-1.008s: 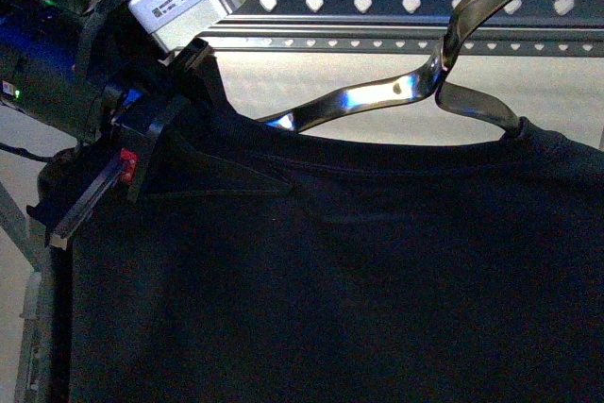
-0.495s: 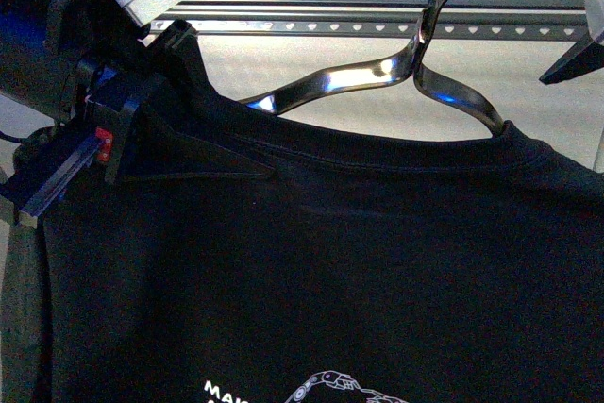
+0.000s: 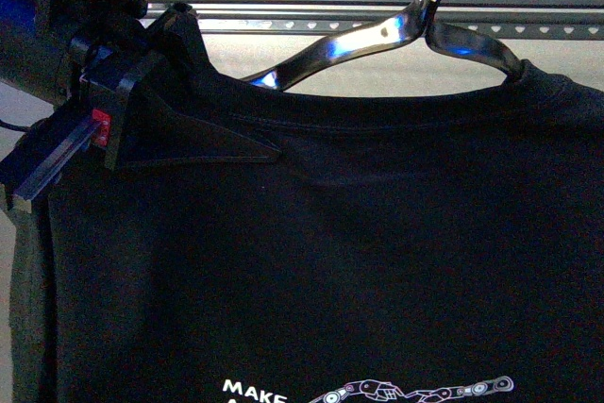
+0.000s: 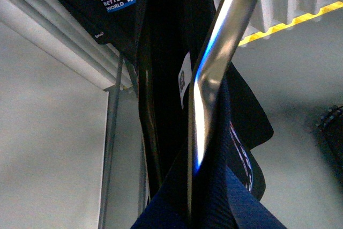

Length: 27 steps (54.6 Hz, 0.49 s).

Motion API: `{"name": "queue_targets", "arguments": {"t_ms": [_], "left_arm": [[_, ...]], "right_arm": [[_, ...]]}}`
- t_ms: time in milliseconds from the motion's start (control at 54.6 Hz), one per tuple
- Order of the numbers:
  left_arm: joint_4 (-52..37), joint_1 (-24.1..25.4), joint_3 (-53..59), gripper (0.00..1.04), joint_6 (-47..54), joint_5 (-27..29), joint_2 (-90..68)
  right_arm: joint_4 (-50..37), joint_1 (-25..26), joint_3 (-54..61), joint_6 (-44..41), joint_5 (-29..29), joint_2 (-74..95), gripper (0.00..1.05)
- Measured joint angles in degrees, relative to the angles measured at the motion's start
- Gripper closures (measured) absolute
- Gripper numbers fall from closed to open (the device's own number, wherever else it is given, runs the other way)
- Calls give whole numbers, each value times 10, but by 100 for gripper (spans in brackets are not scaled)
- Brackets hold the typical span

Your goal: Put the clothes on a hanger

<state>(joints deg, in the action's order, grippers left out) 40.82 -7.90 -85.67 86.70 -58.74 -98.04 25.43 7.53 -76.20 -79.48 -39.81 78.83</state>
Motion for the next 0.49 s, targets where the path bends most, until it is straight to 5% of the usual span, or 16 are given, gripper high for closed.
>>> {"name": "queue_targets", "arguments": {"t_ms": [257, 495], "left_arm": [[-10, -3, 1, 98, 0, 0, 0], [-18, -9, 2, 98, -1, -2, 2]], "right_arm": [[121, -13, 20, -24, -4, -60, 7], [92, -30, 72, -33, 21, -46, 7]]}}
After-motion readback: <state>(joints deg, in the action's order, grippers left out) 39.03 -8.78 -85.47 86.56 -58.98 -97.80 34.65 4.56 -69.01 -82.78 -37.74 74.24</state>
